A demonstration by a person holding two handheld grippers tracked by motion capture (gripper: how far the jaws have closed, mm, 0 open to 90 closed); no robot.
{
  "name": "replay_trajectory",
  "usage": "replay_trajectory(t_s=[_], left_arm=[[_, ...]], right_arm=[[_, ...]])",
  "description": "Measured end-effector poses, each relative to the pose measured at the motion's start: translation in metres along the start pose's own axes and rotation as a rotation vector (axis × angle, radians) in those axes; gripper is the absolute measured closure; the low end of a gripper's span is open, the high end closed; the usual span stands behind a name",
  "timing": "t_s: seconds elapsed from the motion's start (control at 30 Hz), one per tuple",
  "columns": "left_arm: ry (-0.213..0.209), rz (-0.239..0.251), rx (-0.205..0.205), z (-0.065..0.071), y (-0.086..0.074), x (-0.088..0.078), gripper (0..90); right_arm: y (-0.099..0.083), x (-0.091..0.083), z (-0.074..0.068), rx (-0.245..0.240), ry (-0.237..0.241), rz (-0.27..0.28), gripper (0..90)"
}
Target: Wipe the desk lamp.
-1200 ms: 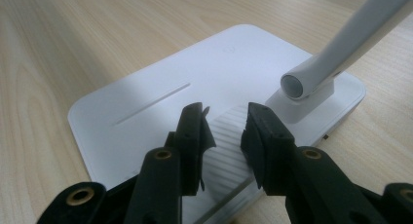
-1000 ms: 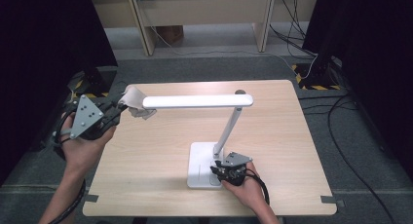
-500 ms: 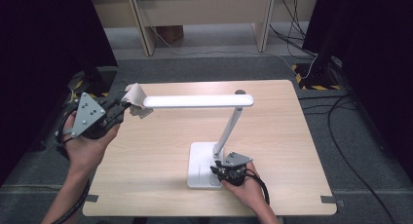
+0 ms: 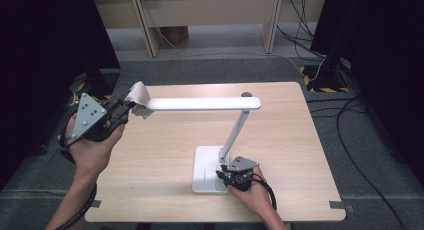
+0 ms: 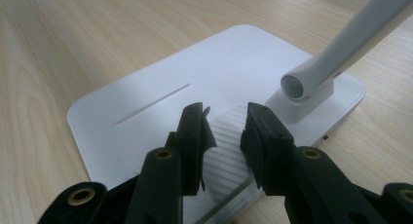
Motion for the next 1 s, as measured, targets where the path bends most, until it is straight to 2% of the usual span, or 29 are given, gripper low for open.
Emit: replay_trajectory(t_s=[0.33,0.6,0.8,1.0], left_arm=[[0.003,0.011,0.008,0.004,0.007,-0.002,81.2],[0.003,0.041,-0.015,0.009,0.015,-0.002,81.2],[-0.004,0.029,-0.034,0.019,0.010,0.007,81.2],[-0.009,0.028,-0.033,0.023,0.010,0.010,81.2]], right_arm=[[0.000,0.000,0.000,-0.004,0.002,0.002,68.8],[0.000,0.000,-0.001,-0.006,-0.001,0.005,68.9],[0.000,0.001,-0.001,-0.010,-0.002,0.006,69.1],[-0.001,0.001,-0.001,-0.004,0.000,0.004,69.1]])
Point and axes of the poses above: each handheld gripper's, and its own axes: x roughly forward along the jaws, y roughly out of its top, z roughly to its right, the point moved 1 cm from there along x, roughly forward along the jaws, and after that the axes turned 9 degrees about x, right-handed, at the moved point
